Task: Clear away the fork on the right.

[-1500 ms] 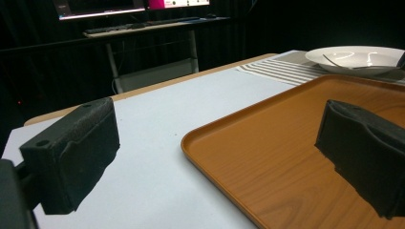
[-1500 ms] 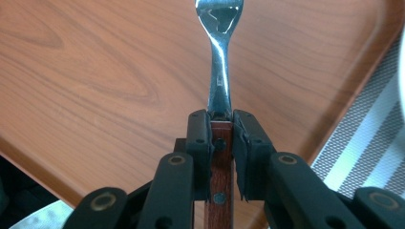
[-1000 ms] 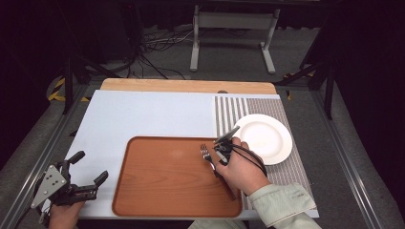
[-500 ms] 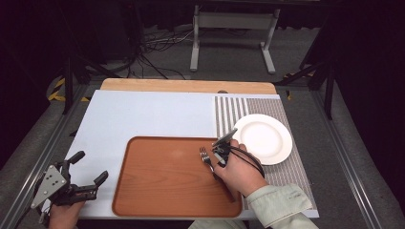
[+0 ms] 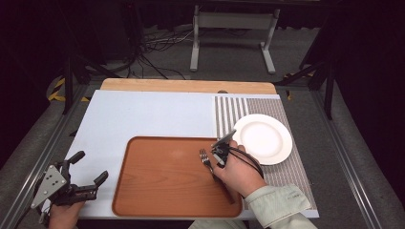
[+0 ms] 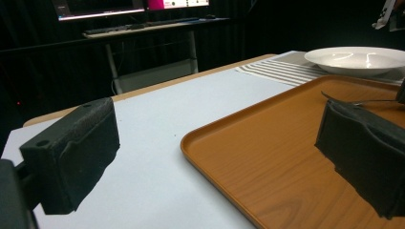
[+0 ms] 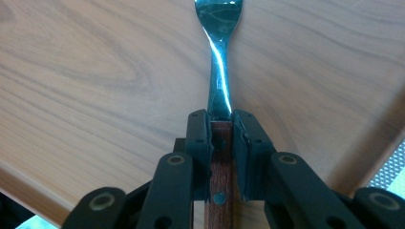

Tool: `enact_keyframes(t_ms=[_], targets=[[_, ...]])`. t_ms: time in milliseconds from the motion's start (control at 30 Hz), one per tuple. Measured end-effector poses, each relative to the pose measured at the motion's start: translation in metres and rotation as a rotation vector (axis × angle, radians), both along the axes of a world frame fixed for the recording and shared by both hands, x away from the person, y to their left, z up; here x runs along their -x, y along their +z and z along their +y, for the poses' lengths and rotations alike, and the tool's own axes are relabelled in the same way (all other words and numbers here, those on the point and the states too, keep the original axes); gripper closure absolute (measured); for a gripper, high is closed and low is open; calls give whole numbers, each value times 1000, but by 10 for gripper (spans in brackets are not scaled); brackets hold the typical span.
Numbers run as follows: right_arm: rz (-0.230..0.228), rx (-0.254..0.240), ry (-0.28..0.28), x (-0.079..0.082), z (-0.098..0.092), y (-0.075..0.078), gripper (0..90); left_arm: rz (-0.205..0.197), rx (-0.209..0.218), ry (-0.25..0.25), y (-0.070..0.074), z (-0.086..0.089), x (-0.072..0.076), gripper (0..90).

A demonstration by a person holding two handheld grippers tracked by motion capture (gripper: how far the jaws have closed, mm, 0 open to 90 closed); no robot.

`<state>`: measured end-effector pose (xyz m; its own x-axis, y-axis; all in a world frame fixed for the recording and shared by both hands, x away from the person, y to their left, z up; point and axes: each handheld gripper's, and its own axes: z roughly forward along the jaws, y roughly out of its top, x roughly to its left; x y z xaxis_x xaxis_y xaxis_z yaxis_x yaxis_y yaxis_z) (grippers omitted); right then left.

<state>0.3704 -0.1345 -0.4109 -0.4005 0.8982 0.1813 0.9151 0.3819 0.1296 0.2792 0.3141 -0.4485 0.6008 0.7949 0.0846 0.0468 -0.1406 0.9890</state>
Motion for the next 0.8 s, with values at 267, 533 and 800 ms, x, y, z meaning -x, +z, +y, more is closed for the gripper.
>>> enact_keyframes(t_ms=[267, 533, 800], targets=[[2, -11, 16, 0, 0, -1, 729, 0, 0, -1, 0, 0, 0, 17], [-35, -22, 43, -1, -2, 5, 628, 0, 0, -1, 0, 0, 0, 17], [-247, -76, 193, -3, 1, 10, 286, 1, -2, -2, 0, 0, 0, 17]])
